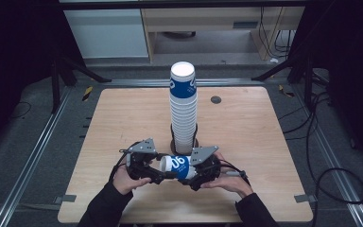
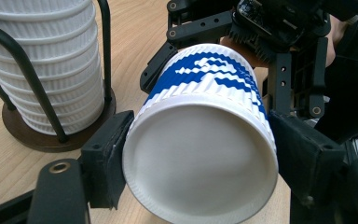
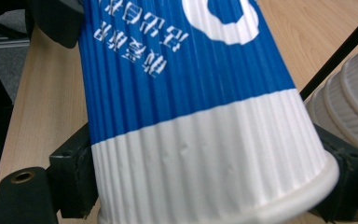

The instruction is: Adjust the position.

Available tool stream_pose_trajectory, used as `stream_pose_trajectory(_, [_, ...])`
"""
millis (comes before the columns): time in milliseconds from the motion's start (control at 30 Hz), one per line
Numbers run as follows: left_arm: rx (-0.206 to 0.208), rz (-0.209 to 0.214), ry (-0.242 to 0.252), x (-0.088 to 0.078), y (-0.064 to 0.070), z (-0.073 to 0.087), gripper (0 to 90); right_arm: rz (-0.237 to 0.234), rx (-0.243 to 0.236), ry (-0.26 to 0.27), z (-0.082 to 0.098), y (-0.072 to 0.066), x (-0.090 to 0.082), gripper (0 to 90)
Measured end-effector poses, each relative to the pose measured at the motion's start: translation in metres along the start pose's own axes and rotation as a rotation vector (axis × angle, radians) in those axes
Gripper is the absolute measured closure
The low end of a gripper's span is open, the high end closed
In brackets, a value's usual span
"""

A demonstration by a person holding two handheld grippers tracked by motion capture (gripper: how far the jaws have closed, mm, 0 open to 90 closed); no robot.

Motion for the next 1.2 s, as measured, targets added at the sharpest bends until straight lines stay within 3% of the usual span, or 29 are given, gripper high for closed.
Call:
stream_pose_trajectory(133, [0.001,0.006,0.008,-0.001,0.0,0.0,26.3,-0.004,0.011,0.004,0.0,0.0,0.001,11.7])
stream_pose_trajectory(200, [0.011,-0.01,0.014,-0.003,0.0,0.0,26.9,0.001,0.019,0.009,0.0,0.001,0.0,9.4])
stream_pose_trajectory(367, [0.016,-0.035,0.046,-0.011,-0.002,-0.001,27.0,-0.003,0.055,0.065,-0.003,0.006,-0.01,6.6])
stream_pose_trajectory(533, [0.017,-0.102,0.104,-0.025,-0.007,-0.002,27.0,0.005,0.102,0.121,-0.004,0.013,-0.022,6.3])
stream_pose_trajectory(700, [0.01,-0.135,0.182,-0.034,-0.008,-0.002,27.0,-0.011,0.153,0.171,-0.004,0.02,-0.032,6.4])
stream_pose_trajectory(867, [0.005,-0.117,0.215,-0.032,-0.006,-0.001,27.0,-0.074,0.194,0.219,-0.003,0.022,-0.034,6.3])
stream_pose_trajectory(1200, [0.039,-0.043,0.207,-0.018,0.006,-0.005,27.0,-0.133,0.168,0.189,-0.002,0.016,-0.026,6.2])
Point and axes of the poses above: each handheld gripper's, and its own axes: x roughly forward along the jaws, z roughly out of its underside, y roughly to its right, the point moved 2 cm from there along x, roughly forward along the jaws, and after that the axes turned 12 degrees about x, right-handed, at the moved point
